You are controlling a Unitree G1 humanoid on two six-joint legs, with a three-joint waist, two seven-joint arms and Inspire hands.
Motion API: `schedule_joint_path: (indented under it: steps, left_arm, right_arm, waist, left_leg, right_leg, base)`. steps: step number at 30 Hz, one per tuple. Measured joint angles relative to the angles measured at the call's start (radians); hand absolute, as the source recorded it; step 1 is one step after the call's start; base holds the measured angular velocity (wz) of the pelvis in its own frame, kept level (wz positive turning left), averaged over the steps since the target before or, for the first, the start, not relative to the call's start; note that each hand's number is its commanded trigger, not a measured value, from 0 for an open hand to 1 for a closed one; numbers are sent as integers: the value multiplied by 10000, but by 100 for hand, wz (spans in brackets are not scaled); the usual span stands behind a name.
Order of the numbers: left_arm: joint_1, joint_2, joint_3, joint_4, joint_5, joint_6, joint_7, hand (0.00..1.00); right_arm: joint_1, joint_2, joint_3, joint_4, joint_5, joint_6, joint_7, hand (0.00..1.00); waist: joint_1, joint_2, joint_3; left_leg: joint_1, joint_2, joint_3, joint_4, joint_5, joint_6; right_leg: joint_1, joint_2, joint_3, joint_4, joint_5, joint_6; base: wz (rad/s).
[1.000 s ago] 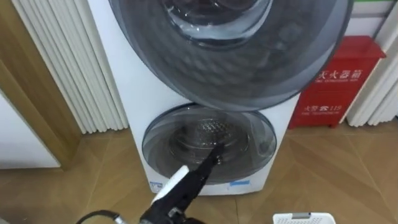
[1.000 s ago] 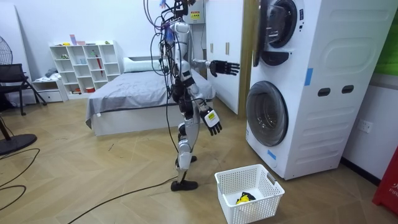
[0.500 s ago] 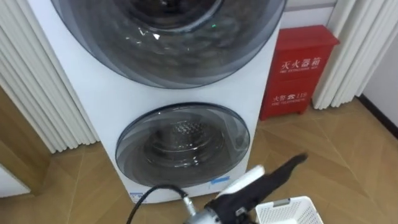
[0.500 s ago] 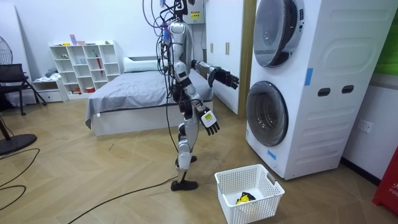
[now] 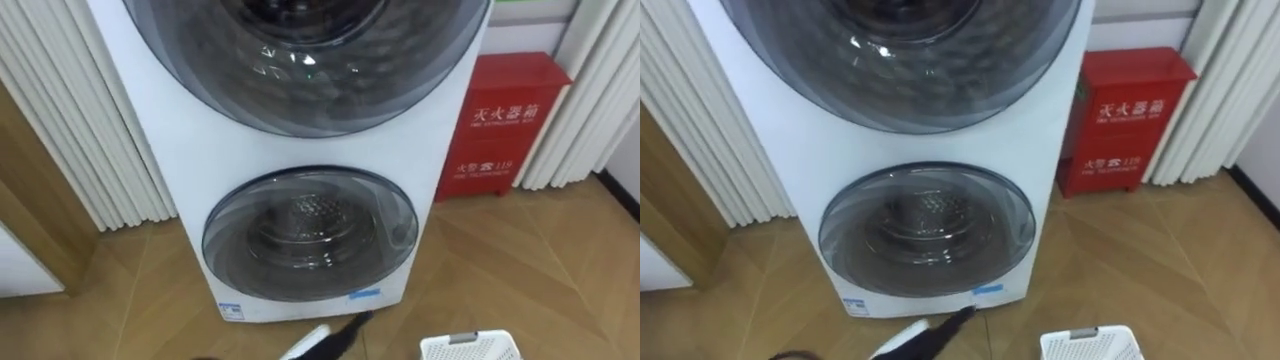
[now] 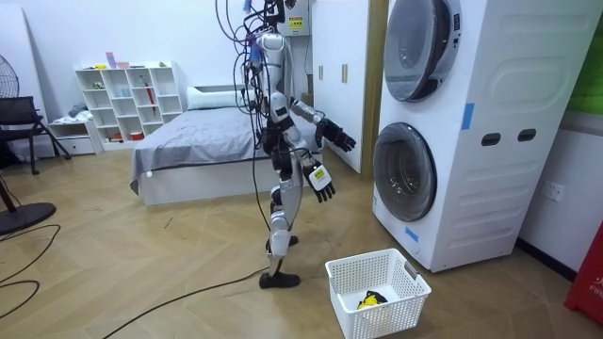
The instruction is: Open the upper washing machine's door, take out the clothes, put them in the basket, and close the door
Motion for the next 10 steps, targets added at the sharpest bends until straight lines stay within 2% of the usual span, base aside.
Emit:
schedule_joint_path:
  steps: [1, 3, 4, 6, 7, 9, 10]
  left_arm:
    - [47, -33, 178, 444, -11, -32, 96, 0]
    - [345, -166, 1276, 2148, -52, -156, 606, 0]
    - [464, -189, 1598, 2530, -92, -154, 793, 0]
    - [800, -239, 2989, 3987, -568, -317, 1436, 0]
    - [874, -240, 3389, 4329, -637, -317, 1583, 0]
    - [1390, -209, 4966, 5317, -672, -343, 2259, 0]
    - [1435, -182, 5273, 5683, -697, -342, 2427, 0]
  right_arm:
    - [5, -1, -29, 106, 183, 3, 33, 0]
    - [20, 37, -274, 584, 1049, 21, 29, 0]
    - [45, 37, -347, 729, 1335, 30, 30, 0]
    - [162, 66, -884, 1356, 2271, 74, 28, 0]
    - [269, 87, -1099, 1515, 2557, 81, 31, 0]
    - [623, 139, -1763, 1691, 3321, 259, 22, 0]
    - [716, 147, -1876, 1758, 3460, 284, 32, 0]
  waist:
    - [90, 3, -7]
    - [203, -26, -27]
    - [266, -28, -51]
    - [558, -18, -70]
    - [622, -16, -70]
    - [863, 31, -61]
    - [928, 51, -51]
  left_leg:
    - [27, 11, 6, 0, -37, -5]
    - [182, 20, 9, -51, -65, -14]
    - [221, 21, 18, -81, -73, -17]
    - [285, 31, 55, -126, -105, -26]
    - [297, 30, 55, -126, -111, -28]
    - [402, 38, 54, -140, -171, -39]
    - [453, 39, 56, -146, -188, -42]
  right_leg:
    - [11, 7, -57, -3, 0, 0]
    - [136, 5, -207, -18, 0, 0]
    - [154, 6, -212, -19, 0, 0]
    - [173, 10, -237, -20, 0, 0]
    - [185, 11, -248, -21, 0, 0]
    - [282, 17, -287, -19, 0, 0]
    - [315, 17, -276, -23, 0, 0]
  base:
    - [-7]
    - [-4]
    - [-6]
    - [-7]
    - [0]
    - [-2]
    - [-3]
